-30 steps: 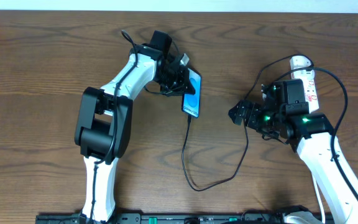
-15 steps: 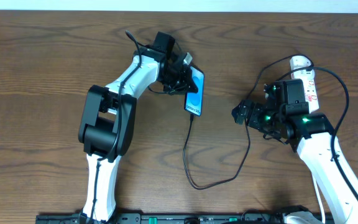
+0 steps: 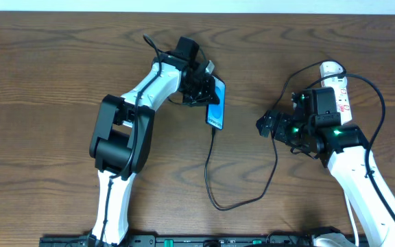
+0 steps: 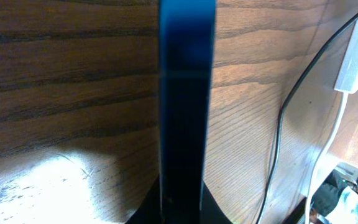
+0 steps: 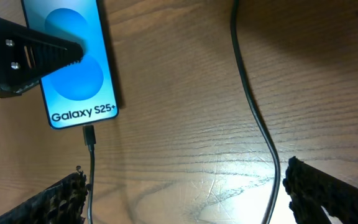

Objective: Plug charger to phone and switch on socket
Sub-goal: 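Lower the plugged-in phone flat onto the table with the left gripper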

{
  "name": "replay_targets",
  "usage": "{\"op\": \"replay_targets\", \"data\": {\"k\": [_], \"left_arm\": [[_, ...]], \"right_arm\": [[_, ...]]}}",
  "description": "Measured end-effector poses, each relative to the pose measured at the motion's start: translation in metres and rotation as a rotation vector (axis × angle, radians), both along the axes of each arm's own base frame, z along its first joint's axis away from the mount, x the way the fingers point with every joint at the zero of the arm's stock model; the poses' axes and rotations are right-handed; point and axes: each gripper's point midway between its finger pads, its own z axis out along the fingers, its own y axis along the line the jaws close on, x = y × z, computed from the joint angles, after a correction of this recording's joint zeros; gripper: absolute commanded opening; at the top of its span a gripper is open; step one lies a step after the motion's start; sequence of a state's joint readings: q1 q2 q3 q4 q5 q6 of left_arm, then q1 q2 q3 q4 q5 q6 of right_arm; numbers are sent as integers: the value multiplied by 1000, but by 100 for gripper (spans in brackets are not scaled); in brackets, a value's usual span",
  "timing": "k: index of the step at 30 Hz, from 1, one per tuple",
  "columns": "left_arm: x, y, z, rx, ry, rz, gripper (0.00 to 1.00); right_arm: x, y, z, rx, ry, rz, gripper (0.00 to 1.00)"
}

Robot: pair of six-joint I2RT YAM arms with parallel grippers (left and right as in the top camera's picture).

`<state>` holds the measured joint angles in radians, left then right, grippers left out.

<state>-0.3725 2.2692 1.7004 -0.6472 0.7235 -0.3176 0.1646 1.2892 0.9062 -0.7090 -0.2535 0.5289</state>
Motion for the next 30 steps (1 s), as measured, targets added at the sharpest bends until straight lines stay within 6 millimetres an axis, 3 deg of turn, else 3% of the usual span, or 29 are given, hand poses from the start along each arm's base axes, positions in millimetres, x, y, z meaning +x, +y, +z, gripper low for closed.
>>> {"op": "replay_targets", "data": {"k": [30], "left_arm": [[11, -2, 1, 0, -36, 24, 7]], "right_arm": [[0, 0, 0, 0, 0, 0, 99]]}}
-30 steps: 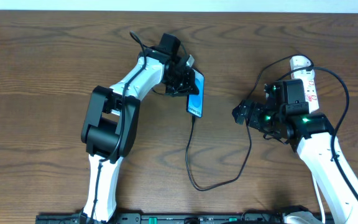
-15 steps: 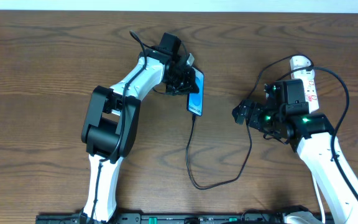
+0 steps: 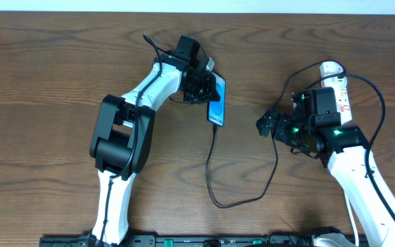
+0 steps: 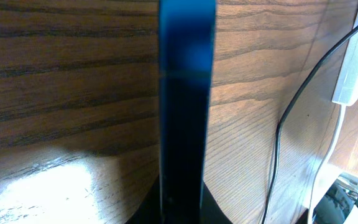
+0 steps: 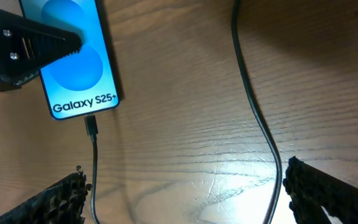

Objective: Plug charger to phone and switch on socket
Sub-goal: 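Lower the plugged-in phone flat onto the table with the left gripper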

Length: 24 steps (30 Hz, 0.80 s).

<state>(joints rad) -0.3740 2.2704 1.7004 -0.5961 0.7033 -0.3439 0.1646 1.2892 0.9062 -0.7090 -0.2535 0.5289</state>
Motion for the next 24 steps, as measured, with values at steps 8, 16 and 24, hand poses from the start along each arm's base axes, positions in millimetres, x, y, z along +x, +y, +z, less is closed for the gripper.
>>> {"op": "replay_targets", "data": {"k": [8, 16, 24], "left_arm": [[5, -2, 2, -9, -17, 7, 7], [7, -3, 3, -15, -4, 35, 7], [5, -2, 2, -11, 7, 37, 7]], "right_arm": [[0, 0, 0, 0, 0, 0, 99], [0, 0, 0, 0, 0, 0, 99], [0, 0, 0, 0, 0, 0, 99]]}}
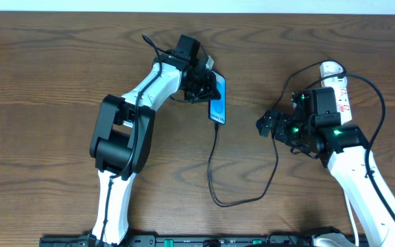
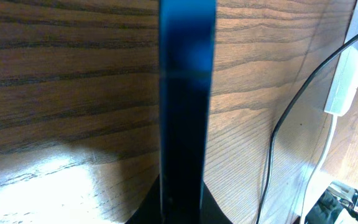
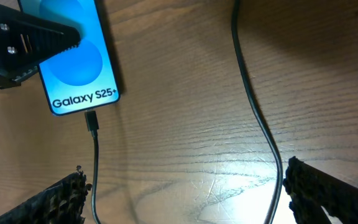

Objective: Plug charger to phone and switch on socket
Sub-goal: 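Lower the plugged-in phone flat onto the table with the left gripper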

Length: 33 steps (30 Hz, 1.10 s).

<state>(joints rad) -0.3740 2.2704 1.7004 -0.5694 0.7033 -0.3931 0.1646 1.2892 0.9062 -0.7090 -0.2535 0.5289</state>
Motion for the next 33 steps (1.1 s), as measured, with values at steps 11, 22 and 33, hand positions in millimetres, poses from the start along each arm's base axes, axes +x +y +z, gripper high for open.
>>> {"op": "replay_targets", "data": {"k": [11, 22, 33], "left_arm": [[-6, 2, -2, 12, 30, -1, 7], [-11, -2, -4, 24, 37, -12, 7], [-15, -1, -10, 25, 43, -12, 7]], "right_arm": [[0, 0, 0, 0, 0, 0, 99], [0, 0, 0, 0, 0, 0, 99], [0, 0, 0, 0, 0, 0, 99]]}}
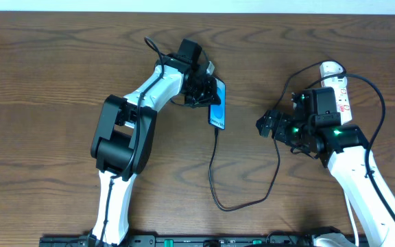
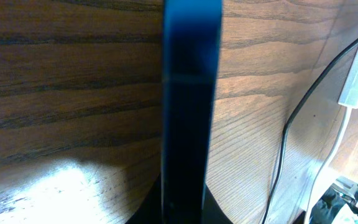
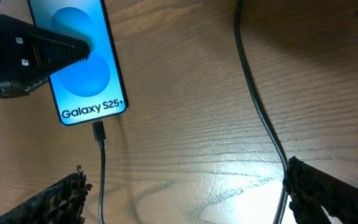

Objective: Plug charger to phone and switch on socket
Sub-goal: 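Lower the plugged-in phone flat onto the table with the left gripper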

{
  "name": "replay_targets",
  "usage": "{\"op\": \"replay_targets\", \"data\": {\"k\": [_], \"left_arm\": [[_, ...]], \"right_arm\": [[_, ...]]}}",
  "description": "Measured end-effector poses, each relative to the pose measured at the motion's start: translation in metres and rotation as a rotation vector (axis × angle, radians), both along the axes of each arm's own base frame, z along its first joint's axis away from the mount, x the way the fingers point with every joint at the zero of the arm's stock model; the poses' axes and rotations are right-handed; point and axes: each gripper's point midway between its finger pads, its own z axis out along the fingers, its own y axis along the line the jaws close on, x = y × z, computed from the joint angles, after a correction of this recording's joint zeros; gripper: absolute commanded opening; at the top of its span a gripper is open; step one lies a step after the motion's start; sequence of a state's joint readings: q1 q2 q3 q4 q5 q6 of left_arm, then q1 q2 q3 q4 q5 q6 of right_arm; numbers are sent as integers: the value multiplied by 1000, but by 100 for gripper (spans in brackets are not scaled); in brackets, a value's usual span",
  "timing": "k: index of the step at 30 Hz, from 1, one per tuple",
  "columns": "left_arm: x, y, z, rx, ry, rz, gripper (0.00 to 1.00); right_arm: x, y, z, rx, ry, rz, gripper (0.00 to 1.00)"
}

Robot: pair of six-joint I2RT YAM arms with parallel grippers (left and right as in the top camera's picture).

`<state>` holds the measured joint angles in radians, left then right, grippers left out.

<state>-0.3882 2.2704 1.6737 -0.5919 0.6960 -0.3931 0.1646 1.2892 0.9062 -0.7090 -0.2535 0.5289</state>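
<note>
The phone (image 1: 217,104), its blue screen reading "Galaxy S25+" (image 3: 82,68), stands on its long edge on the wooden table. My left gripper (image 1: 203,88) is shut on it; in the left wrist view only its dark edge (image 2: 190,93) shows, rising from the jaws (image 2: 183,211). The black charger plug (image 3: 98,132) meets the phone's bottom edge, and its cable (image 1: 214,178) loops toward the white socket strip (image 1: 334,70) at the right. My right gripper (image 1: 266,126) hangs open to the right of the phone, holding nothing (image 3: 185,202).
A second stretch of black cable (image 3: 257,112) runs across the table under the right gripper. The right arm (image 1: 355,165) covers much of the socket strip. A black rail (image 1: 184,240) lines the table's front edge.
The phone, still in the left gripper, has shifted slightly toward the right gripper, and the plug and cable loop shifted with it. The right gripper has not moved.
At every earlier moment the left gripper was shut on the upright phone with the plug at its bottom edge, and the right gripper hung open beside it. Only small shifts of the phone and cable show between them.
</note>
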Motion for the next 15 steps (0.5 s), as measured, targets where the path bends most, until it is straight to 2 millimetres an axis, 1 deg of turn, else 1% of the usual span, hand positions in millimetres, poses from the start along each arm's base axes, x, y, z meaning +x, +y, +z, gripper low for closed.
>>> {"op": "replay_targets", "data": {"k": [12, 13, 15], "left_arm": [[1, 1, -2, 7, -6, 3, 8], [1, 1, -2, 11, -8, 4, 12], [2, 2, -3, 19, -11, 7, 14]], "right_arm": [[0, 0, 0, 0, 0, 0, 99], [0, 0, 0, 0, 0, 0, 99], [0, 0, 0, 0, 0, 0, 99]]}}
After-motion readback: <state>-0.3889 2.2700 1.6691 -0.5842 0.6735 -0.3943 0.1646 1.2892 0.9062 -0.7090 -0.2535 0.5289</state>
